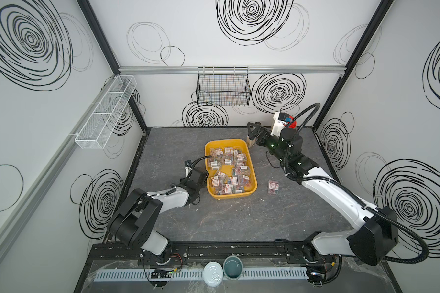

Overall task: Take the paper clips out of the storage box
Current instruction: Place the boxed paper clips at the center of the board.

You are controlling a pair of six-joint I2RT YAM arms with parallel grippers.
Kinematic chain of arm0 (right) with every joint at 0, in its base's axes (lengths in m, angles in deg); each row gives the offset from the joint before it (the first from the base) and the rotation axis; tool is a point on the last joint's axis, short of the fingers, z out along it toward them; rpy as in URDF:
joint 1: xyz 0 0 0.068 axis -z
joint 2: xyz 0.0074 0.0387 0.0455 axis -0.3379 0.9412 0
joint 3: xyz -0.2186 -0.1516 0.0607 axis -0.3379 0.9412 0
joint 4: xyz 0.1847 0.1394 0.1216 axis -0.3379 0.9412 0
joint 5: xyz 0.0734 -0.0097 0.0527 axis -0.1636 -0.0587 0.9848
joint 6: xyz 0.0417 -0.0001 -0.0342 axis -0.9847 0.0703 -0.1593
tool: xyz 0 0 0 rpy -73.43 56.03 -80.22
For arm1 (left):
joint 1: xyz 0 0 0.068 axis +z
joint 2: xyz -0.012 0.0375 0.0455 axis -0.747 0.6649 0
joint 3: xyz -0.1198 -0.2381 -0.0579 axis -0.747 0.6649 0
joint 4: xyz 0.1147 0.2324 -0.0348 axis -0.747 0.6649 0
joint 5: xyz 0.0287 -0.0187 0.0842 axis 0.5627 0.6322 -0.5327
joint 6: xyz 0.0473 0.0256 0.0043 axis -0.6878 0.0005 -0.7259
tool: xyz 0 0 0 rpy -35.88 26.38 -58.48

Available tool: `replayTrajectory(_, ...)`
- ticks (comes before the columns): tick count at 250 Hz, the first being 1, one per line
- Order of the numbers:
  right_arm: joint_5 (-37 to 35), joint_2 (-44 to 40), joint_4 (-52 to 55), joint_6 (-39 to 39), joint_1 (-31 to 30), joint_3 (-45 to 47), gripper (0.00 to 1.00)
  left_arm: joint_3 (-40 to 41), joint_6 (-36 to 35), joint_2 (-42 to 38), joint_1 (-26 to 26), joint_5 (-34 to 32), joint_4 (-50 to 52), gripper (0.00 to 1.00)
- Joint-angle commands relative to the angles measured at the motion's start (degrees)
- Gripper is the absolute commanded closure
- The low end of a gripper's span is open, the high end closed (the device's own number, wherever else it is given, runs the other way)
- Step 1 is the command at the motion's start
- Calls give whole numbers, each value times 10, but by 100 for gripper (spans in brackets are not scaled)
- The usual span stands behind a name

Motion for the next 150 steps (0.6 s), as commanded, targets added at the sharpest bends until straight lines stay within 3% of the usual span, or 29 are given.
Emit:
replayTrajectory(1, 1, 15, -5, 10, -8, -21, 0, -2, 2, -25, -4, -14, 9, 19)
replayTrajectory(64, 11, 31, -2, -1, 2, -29, 0, -14, -12, -100, -34, -49, 62, 17)
replayTrajectory(150, -30, -7, -12, 11, -6, 0, 0, -58, -51, -175, -127, -96, 100, 16)
